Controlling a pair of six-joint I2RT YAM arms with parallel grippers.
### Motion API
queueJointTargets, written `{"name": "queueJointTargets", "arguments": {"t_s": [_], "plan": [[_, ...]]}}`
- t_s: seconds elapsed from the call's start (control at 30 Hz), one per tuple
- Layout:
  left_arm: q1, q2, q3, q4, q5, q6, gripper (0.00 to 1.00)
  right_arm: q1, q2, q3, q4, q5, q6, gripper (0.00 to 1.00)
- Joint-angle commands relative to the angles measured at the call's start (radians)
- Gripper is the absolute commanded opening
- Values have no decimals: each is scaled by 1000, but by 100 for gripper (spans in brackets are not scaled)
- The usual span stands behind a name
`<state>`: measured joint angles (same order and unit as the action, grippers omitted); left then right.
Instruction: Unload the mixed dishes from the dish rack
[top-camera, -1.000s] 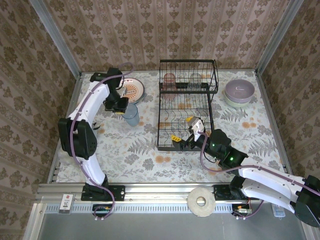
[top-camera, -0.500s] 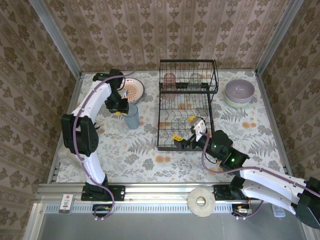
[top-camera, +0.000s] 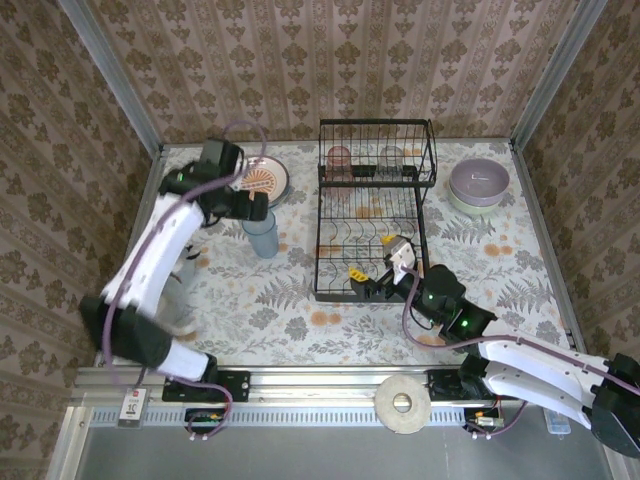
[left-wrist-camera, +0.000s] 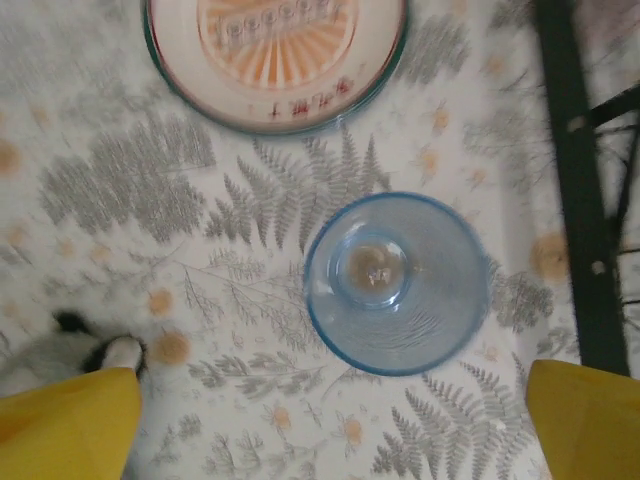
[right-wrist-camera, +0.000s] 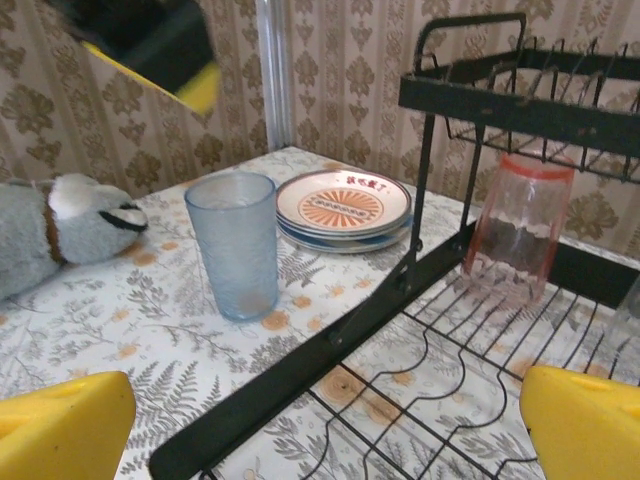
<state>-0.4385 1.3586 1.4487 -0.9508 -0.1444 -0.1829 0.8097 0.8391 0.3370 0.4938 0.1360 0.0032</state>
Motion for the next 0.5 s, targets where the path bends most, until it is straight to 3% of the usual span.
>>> {"name": "queueJointTargets", "arguments": {"t_s": [0.0, 0.1, 0.2, 0.4, 0.47], "plan": [[-149, -241, -249, 294, -163, 2, 100, 6, 71, -14, 139, 60, -3, 100], [-198, -382, -391, 371, -64, -102, 100, -3, 211, -13, 283, 70, -36, 100], [-292, -421, -464, 383, -53, -167, 99, -34, 389, 16, 435, 82, -48, 100], [-427, -316, -519, 393, -21, -280, 86, -120, 805, 108, 817, 95, -64, 100], [-452, -268, -532, 411, -26, -313, 83, -150, 898, 169, 833, 84, -58, 100]]}}
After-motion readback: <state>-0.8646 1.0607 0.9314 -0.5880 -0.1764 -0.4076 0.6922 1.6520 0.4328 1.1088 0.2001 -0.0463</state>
